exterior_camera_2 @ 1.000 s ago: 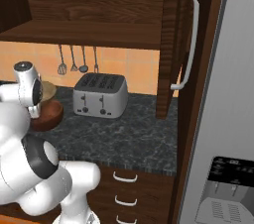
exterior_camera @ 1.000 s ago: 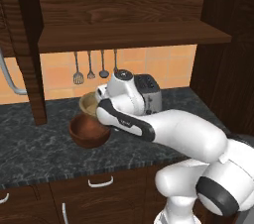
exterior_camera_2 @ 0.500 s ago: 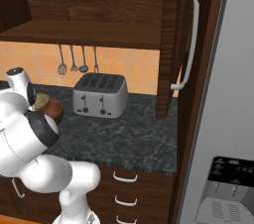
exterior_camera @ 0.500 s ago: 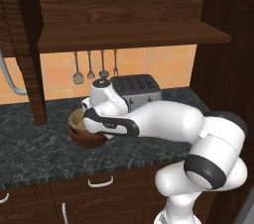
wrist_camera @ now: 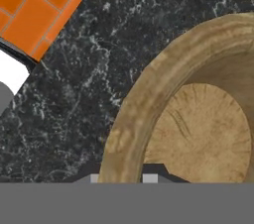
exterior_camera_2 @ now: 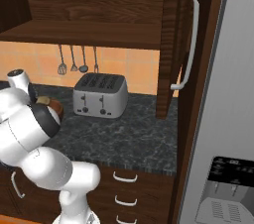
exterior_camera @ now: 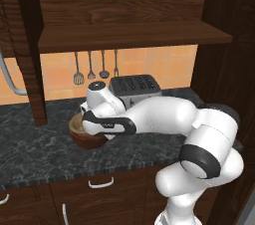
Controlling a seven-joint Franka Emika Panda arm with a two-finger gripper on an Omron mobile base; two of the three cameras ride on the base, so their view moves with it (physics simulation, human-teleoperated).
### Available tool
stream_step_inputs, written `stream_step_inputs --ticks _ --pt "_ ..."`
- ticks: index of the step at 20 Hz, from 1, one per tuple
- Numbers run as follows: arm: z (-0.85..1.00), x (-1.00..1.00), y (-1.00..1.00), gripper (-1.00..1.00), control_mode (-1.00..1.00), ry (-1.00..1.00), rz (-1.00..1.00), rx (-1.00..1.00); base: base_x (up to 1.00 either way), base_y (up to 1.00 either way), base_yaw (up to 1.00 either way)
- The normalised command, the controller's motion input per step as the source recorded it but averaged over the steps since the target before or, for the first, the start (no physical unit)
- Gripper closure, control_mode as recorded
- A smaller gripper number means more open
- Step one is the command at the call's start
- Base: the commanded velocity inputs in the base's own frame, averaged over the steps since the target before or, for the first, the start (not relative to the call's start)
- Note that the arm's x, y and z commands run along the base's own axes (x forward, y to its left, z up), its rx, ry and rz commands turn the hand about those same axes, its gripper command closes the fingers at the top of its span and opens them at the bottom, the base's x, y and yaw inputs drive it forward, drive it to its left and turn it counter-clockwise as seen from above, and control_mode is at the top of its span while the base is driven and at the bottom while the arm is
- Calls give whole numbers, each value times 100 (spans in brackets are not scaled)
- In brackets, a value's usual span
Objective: Pick up the bowls on the counter and stack them on top of one another in the open cabinet. Place the smaller bowl on top of the larger bowl.
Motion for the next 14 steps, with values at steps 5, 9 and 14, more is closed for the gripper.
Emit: stream_step_inputs --ticks 5,9,14 --pt "0 28 -2 100 -100 0 0 0 0 0 0" --pt "-15 26 0 100 -100 0 0 0 0 0 0" --pt "-26 4 0 100 -100 0 0 0 0 0 0"
